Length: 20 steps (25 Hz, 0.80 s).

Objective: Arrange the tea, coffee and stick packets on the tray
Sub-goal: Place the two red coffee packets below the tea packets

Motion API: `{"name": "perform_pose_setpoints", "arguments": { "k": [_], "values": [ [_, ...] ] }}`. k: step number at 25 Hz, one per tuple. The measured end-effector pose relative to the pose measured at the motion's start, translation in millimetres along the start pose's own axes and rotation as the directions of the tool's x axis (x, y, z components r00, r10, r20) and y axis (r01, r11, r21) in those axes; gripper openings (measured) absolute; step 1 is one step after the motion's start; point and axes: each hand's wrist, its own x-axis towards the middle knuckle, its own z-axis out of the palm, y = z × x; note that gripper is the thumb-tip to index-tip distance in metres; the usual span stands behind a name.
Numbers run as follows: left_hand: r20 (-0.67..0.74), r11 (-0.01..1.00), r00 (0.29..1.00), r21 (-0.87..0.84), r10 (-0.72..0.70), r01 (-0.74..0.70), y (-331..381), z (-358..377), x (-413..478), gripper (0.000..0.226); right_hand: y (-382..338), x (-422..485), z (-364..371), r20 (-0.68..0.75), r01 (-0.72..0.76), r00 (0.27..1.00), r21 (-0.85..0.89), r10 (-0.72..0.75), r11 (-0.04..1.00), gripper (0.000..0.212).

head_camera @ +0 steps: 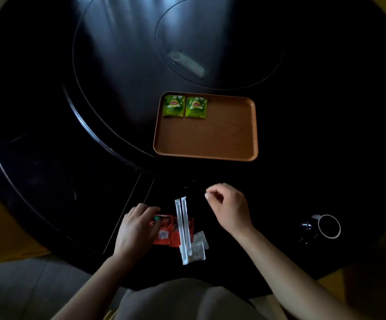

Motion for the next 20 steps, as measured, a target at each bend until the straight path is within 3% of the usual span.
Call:
{"name": "perform_pose_setpoints", "arguments": {
  "k": [4,8,15,20],
  "values": [
    [0.129,0.989,0.991,0.147,-0.038,0.018,-10.4,13.0,-24.1,0.060,15.7,-45.7,25.1,0.240,-0.008,0.970,-0.102,0.033,0.995,0.018],
    [0.138,0.980,0.989,0.197,-0.061,0.033,-6.3,12.4,-18.6,0.073,22.9,-51.7,45.7,0.277,0.051,0.961,-0.243,0.018,0.969,0.037],
    [0.089,0.987,0.991,0.129,-0.102,0.090,-0.1,9.1,-14.5,0.061,15.2,-38.4,65.8,0.283,0.072,0.959,-0.343,0.030,0.936,0.034],
    [0.068,0.989,0.988,0.071,-0.137,0.132,2.5,10.0,-11.3,0.046,6.3,-32.6,67.9,0.257,-0.022,0.959,-0.359,0.122,0.933,0.015]
  ]
}}
